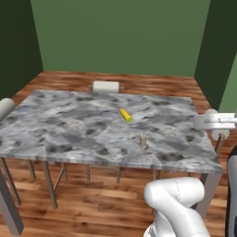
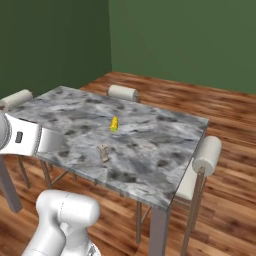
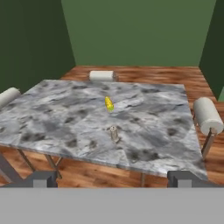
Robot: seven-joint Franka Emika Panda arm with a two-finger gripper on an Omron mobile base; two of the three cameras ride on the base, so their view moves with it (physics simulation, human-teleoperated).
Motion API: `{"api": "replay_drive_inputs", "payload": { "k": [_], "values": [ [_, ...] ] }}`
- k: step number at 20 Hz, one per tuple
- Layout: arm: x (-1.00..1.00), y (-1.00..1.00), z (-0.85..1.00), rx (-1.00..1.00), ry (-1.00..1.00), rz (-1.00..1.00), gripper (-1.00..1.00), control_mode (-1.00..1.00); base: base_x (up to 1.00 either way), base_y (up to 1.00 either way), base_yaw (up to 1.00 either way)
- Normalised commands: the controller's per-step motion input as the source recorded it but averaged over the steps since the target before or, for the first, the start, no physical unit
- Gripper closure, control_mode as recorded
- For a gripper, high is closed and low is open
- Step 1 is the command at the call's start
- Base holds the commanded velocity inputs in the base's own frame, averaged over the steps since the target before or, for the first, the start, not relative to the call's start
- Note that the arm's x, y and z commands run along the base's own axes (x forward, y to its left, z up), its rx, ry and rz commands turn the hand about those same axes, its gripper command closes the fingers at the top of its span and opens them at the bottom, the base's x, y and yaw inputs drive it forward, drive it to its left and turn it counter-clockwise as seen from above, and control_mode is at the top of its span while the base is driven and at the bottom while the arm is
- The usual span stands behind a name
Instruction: Pick the candle and candle from the dining table and place them in the open cabinet. Close the cabinet after placing the objects.
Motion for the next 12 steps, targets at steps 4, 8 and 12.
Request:
{"api": "replay_drive_inputs", "payload": {
  "k": [4,8,12],
  "values": [
    [0.0,0.0,0.0,0.0,0.0,0.0,-1.0,1.0,0.01,0.0,-0.02],
    [0.08,0.0,-0.01,0.0,0.13,-0.03,-1.0,-1.0,0.0,0.0,0.0],
    [0.04,0.0,-0.14,-0.03,0.17,-0.01,-1.0,-1.0,0.0,0.0,0.0]
  ]
}}
